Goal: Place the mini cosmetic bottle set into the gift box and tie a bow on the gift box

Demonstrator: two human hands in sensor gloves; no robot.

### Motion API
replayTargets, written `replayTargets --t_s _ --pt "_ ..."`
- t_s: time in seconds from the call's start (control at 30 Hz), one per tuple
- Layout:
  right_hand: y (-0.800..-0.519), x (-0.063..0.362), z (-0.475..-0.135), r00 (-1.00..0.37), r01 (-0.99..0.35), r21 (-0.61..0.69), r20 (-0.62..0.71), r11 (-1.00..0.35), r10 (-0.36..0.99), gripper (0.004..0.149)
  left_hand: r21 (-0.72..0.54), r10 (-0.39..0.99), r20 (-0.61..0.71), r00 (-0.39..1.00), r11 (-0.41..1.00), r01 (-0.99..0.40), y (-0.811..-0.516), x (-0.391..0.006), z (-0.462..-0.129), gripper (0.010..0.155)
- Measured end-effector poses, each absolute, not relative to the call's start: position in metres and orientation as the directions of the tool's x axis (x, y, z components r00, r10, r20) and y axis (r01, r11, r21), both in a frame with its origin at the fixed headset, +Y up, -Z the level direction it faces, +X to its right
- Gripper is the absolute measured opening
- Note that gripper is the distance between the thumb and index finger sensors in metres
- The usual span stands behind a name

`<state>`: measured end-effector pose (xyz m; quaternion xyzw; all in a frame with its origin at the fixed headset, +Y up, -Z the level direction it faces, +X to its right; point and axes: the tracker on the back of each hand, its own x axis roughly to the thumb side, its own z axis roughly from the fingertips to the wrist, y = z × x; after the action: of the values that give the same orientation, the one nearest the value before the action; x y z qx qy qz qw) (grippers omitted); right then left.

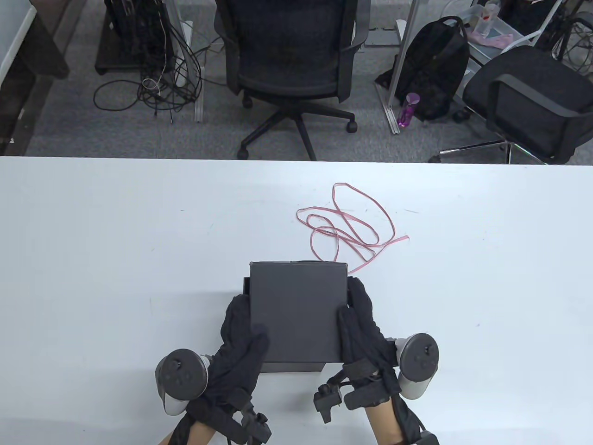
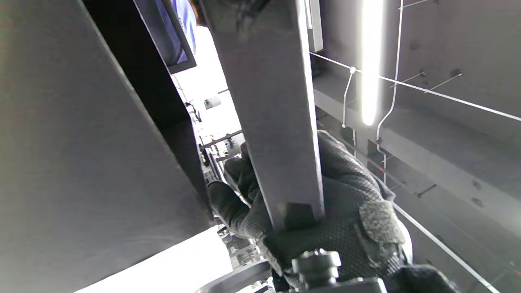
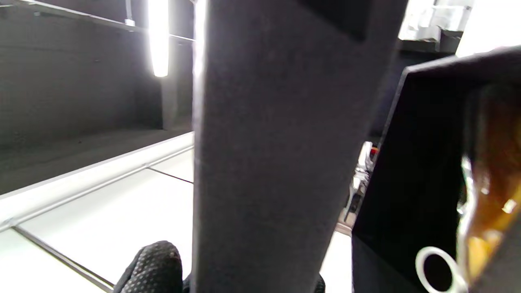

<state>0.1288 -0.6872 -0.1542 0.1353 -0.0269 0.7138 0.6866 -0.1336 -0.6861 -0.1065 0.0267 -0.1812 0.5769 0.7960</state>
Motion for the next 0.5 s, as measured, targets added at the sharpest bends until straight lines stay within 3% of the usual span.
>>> replayTargets --t_s 0.2,0.5 --pt "-0.701 0.127 -0.159 0.001 -0.985 0.169 0.149 -0.024 0.989 0.065 -0.166 0.891 0.240 0.386 0.429 -0.888 -0.684 -0.134 -0.106 0.082" --pt "-0.719 0.124 -0.163 0.004 -0.983 0.183 0.080 -0.010 0.997 0.065 -0.201 0.890 0.133 0.435 0.454 -0.868 -0.692 -0.137 -0.112 0.078"
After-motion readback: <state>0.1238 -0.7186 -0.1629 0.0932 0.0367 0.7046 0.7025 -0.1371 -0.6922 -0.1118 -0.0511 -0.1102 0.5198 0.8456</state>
